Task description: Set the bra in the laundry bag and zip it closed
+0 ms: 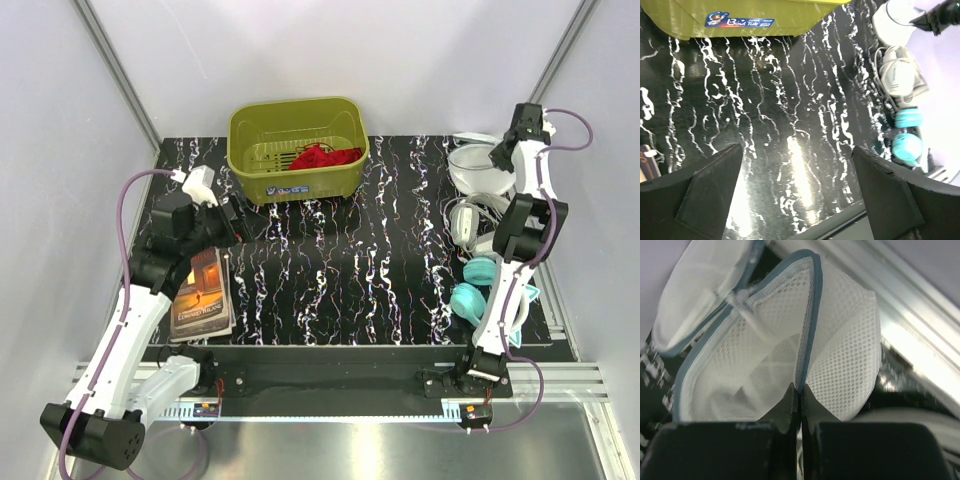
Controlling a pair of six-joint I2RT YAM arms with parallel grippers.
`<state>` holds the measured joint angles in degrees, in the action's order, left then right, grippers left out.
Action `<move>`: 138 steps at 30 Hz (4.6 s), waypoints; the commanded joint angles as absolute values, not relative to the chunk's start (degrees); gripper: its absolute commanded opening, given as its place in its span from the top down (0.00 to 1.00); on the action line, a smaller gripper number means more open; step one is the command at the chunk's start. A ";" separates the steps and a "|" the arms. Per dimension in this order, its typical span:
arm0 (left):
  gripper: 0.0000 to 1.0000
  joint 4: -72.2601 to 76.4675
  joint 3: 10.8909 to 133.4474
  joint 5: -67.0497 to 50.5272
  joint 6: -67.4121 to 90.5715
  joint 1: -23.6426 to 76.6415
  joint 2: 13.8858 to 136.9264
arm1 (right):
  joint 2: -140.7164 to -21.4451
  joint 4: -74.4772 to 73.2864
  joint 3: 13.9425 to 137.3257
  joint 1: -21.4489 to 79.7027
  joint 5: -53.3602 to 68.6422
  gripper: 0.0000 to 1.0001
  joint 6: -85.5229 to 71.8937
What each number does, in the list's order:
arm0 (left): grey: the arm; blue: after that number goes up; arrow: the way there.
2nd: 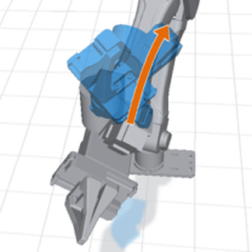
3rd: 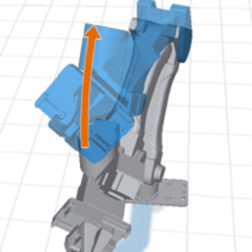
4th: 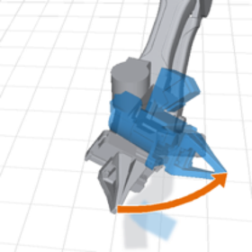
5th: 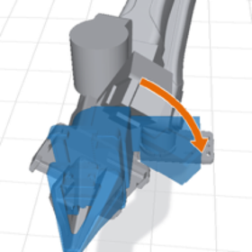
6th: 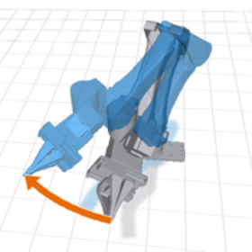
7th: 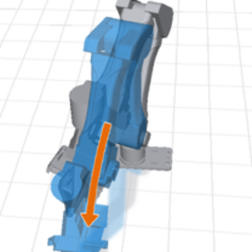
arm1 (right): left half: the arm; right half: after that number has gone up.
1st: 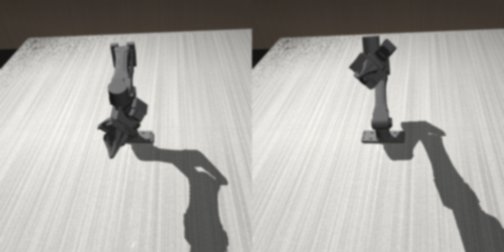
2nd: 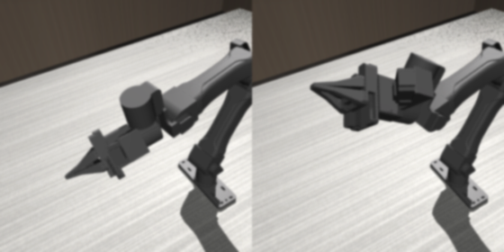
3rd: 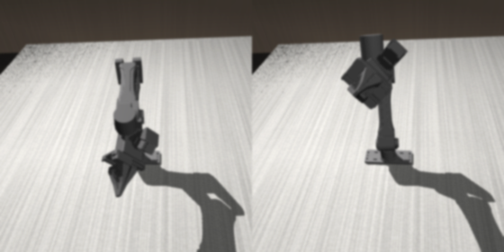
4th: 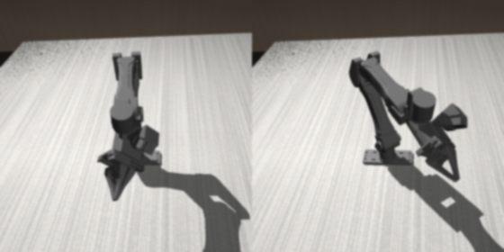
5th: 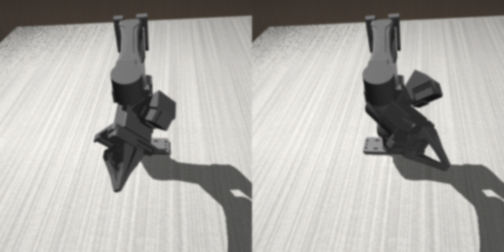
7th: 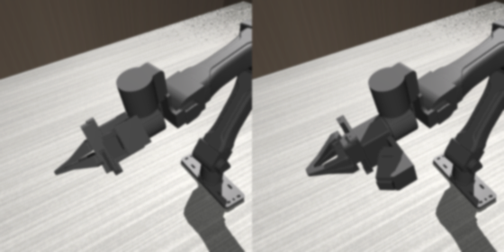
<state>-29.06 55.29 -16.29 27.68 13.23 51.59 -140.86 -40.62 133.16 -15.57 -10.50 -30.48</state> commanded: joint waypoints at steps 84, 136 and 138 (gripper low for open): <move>0.26 -44.92 60.56 2.74 34.90 39.04 76.04 | -79.37 -42.62 65.90 24.35 17.76 0.33 -28.05; 1.00 15.87 79.56 13.00 12.93 8.69 100.82 | -119.87 -60.65 137.42 19.15 7.39 0.03 -19.26; 1.00 19.67 75.07 13.88 12.13 9.05 98.02 | -125.64 -60.56 142.62 20.03 6.24 0.05 -18.64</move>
